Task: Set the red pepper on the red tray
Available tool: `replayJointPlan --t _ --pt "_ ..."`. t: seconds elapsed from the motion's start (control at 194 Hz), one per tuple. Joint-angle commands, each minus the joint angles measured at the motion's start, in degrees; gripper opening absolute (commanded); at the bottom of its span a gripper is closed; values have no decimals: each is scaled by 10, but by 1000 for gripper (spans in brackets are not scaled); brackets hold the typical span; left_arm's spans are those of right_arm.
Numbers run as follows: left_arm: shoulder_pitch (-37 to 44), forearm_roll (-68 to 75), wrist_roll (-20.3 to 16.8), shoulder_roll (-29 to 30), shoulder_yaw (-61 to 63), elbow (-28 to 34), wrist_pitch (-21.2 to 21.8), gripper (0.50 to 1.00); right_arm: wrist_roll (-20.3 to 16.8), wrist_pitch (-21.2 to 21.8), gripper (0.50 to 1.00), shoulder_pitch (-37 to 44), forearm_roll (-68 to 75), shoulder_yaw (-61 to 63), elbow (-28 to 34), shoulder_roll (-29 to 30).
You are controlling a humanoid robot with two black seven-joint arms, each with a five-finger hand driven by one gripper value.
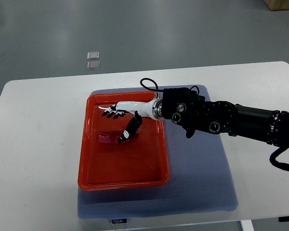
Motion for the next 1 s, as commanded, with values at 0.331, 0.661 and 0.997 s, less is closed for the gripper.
replayJointPlan --t 0.331,0.661,0.997 --pt "0 0 0 0 -2 -1 0 1000 39 -5 893 -156 163 428 6 -55" --pt "0 0 0 0 -3 -1 -1 1000 46 45 903 -264 370 576 7 -43" --pt "1 0 0 0 -3 -1 -2 1000 59 51 913 -300 413 577 0 -40"
